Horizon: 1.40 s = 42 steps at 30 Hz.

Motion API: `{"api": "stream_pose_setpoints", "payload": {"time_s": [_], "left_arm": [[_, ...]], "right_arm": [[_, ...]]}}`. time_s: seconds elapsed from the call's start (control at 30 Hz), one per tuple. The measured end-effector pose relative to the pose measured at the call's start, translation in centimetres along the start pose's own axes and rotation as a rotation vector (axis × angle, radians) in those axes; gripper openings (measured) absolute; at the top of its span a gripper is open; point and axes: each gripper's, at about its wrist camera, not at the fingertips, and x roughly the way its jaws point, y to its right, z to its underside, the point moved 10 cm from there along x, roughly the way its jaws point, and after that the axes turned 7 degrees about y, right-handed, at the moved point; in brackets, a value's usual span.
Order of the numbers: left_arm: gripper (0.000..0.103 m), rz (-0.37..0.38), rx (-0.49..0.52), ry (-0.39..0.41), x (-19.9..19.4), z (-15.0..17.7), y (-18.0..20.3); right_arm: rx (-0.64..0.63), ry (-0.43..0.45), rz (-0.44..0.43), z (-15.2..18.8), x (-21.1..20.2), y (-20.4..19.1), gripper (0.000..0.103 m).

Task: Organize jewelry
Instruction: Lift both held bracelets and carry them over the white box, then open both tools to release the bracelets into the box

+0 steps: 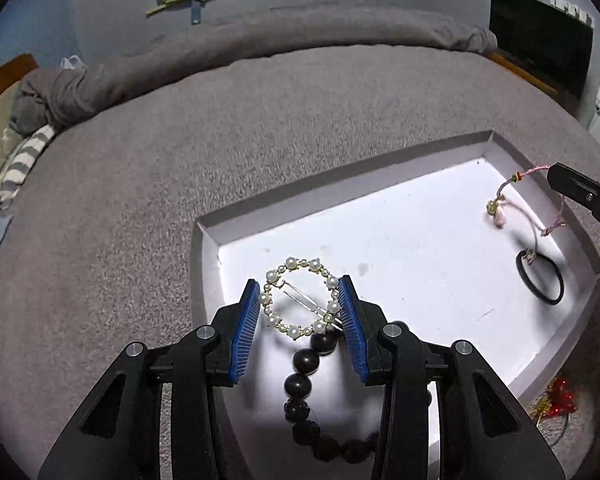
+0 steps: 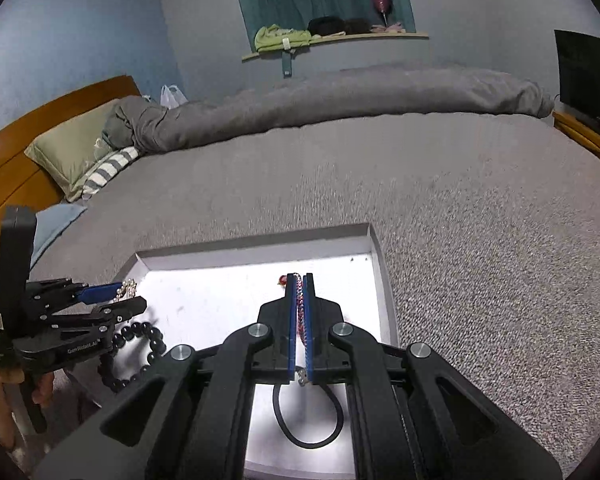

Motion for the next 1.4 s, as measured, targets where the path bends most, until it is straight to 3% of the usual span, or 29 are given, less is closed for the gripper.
{"api": "stream_pose_setpoints", "payload": {"time_s": [0.5, 0.67, 0.77, 0.83, 0.97, 1.03, 1.1, 1.2, 1.4], "left_arm": [[0.049, -0.019, -0.001, -0.012, 1.3, 0.3, -0.7], [0.068, -0.002, -0.01, 0.017, 0.7, 0.2, -0.4], [0.075, 0.006, -0.01, 0.05, -0.3, 0.0, 0.0], [0.079, 0.016, -0.028, 0.077, -1.3, 0.0, 0.2], [0.083, 0.045, -0.067, 0.139, -3.8, 0.7, 0.5], [0.086, 0.038, -0.073, 0.168, -4.8, 1.3, 0.6], [0.088, 0.026, -0.078, 0.196, -5.9, 2.3, 0.6], [0.089, 0.011, -0.078, 0.2, -6.8, 3.9, 0.5], [0.093, 0.012, -0.113, 0.221, -8.7, 5.4, 0.0]], "right_arm": [[-0.026, -0.069, -0.013, 1.4, 0.6, -0.9, 0.003], [-0.018, -0.07, -0.01, 1.5, 0.5, -0.8, 0.003], [0.002, -0.057, -0.013, 1.3, 0.1, -0.7, 0.016], [0.013, -0.042, -0.012, 1.0, -0.5, -0.7, 0.033], [0.032, -0.013, -0.01, 0.4, -1.8, -0.5, 0.037], [0.039, 0.0, -0.011, 0.3, -2.4, -0.5, 0.047], [0.035, 0.007, -0.006, 0.3, -3.0, -0.6, 0.049], [0.031, 0.027, -0.003, 0.2, -4.0, -1.0, 0.068], [0.033, 0.055, -0.009, 0.1, -5.8, -1.4, 0.083]]}}
